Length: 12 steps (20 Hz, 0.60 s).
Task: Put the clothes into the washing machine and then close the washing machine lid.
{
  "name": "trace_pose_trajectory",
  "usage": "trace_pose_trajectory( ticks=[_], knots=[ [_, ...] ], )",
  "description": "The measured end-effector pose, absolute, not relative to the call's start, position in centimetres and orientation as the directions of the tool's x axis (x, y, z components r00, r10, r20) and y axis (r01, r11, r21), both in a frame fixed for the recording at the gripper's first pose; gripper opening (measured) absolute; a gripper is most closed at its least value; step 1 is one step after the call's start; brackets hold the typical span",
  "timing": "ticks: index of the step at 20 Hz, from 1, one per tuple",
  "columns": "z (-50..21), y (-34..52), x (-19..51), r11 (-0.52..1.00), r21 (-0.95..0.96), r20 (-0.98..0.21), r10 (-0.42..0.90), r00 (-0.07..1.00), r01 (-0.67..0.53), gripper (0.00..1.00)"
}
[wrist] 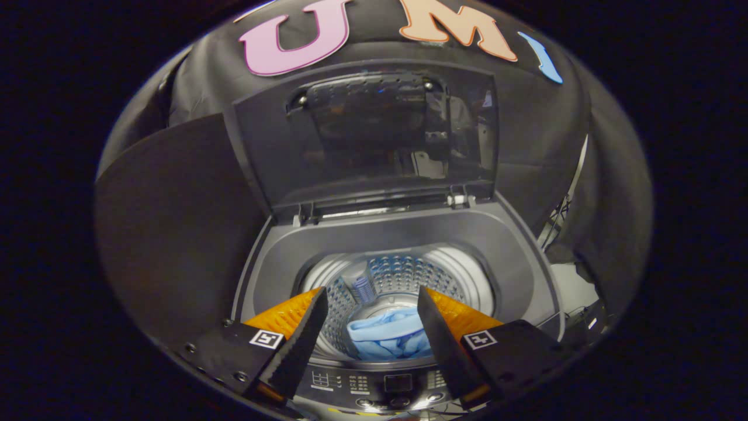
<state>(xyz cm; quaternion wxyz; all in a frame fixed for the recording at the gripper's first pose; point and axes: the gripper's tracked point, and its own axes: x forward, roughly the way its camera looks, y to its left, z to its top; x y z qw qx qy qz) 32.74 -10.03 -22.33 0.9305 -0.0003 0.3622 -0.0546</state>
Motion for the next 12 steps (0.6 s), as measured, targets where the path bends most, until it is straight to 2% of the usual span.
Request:
trace_pose_trajectory(
  ticks=[12],
  knots=[
    [-8.9, -11.1, 39.0, 0.988, 0.020, -0.486, -0.123, 0.865, 0.152, 0.98]
  ],
)
